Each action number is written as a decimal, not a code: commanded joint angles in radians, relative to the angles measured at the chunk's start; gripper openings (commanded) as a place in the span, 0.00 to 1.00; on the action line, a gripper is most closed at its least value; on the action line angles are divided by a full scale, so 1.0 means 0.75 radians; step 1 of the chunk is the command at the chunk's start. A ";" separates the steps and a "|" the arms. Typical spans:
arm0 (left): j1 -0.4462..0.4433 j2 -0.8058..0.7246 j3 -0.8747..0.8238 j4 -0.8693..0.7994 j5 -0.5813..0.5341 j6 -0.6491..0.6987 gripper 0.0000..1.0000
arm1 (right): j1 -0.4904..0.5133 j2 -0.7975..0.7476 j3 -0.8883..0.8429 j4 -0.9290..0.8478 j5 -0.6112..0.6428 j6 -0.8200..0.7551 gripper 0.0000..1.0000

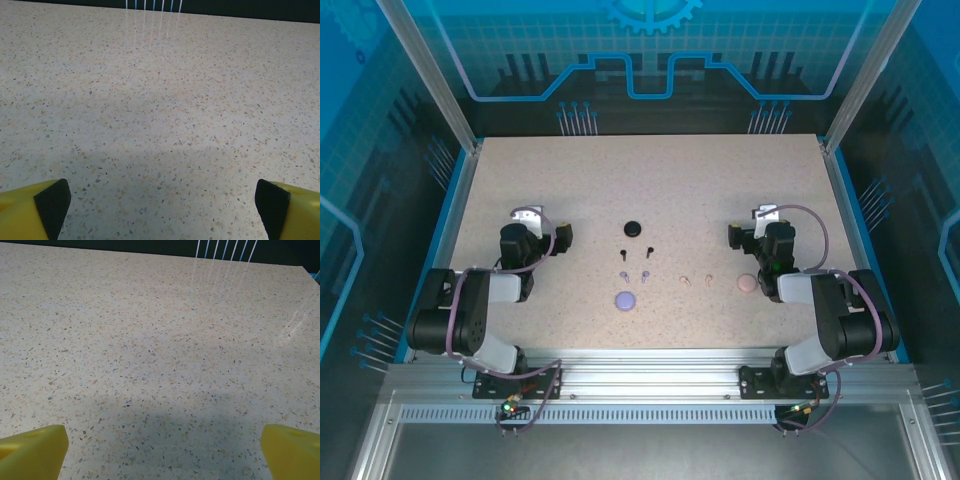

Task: Insert wireless bluetooth earbuds into charging case

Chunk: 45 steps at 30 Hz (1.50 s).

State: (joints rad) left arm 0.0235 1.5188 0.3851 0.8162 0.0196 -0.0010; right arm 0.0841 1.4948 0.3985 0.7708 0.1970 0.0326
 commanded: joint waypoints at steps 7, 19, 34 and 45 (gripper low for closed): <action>0.001 0.000 0.031 -0.017 -0.017 -0.015 0.99 | -0.019 0.008 0.019 0.019 -0.035 -0.008 1.00; -0.005 -0.323 0.216 -0.606 -0.244 -0.186 0.99 | -0.005 -0.407 0.286 -0.821 0.150 0.220 1.00; -0.182 -0.651 0.338 -1.245 0.016 -0.844 0.99 | 0.431 -0.409 0.683 -1.732 -0.106 0.672 0.99; -0.272 -0.572 0.385 -1.294 0.032 -1.106 0.99 | 0.995 -0.083 0.913 -2.006 -0.001 1.202 0.94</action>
State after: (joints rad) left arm -0.1749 1.0782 0.6384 -0.1062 0.0387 -0.7647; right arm 0.7628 1.3842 1.0225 -0.6338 0.1471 0.7856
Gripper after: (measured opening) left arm 0.987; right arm 0.939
